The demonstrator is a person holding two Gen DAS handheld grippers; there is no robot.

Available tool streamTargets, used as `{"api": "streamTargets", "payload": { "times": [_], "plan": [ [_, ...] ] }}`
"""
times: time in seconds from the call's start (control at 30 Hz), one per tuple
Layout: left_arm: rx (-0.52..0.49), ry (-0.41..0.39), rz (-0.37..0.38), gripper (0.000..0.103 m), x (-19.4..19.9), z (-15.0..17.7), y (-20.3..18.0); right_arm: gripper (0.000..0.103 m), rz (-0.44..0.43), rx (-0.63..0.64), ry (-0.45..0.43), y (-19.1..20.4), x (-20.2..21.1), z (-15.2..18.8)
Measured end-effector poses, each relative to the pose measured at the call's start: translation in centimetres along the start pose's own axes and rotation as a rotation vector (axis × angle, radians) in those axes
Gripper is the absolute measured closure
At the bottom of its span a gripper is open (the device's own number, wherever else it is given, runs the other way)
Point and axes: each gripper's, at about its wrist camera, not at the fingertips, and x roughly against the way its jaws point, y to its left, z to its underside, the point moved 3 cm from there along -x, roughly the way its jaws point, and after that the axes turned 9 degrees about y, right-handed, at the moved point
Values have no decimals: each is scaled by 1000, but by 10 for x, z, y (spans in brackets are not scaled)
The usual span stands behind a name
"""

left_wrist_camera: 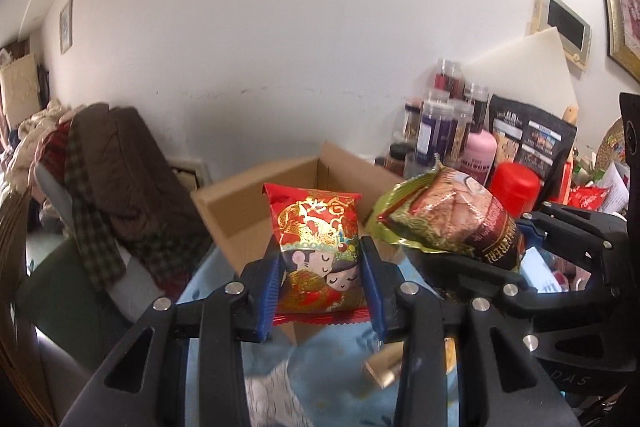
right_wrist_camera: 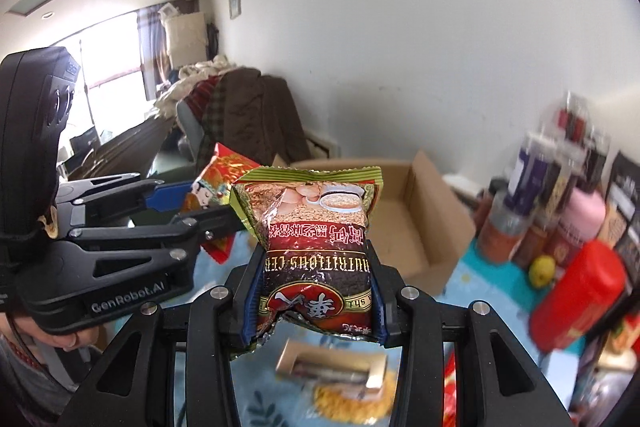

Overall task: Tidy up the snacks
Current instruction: 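Carry the red chip bag with the left tool while the right tool carries the nut bag over the box, then open both tools to drop the chip bag and nut bag into the box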

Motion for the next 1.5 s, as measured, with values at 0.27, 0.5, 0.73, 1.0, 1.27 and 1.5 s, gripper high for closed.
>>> {"api": "streamTargets", "payload": {
  "times": [0.27, 0.5, 0.73, 1.0, 1.27, 1.5],
  "plan": [
    [-26, -49, -11, 67, -24, -44, 5, 61, 5, -20, -33, -23, -19, -34],
    [8, -70, -30, 67, -66, -81, 20, 61, 33, -55, -37, -50, -52, -63],
    [84, -45, -97, 67, -111, -104, 42, 61, 36, -80, -20, -69, -93, -83],
    [73, 78, -155, 66, -157, -89, 52, 61, 8, -152, 108, -82, -151, -67],
    [85, 213, -165, 66, -198, -61, 63, 61, 15, -188, 272, -88, -196, -46],
    [93, 286, -148, 66, -210, -49, 66, 60, -21, -244, 357, -97, -210, -35]
  ]
}}
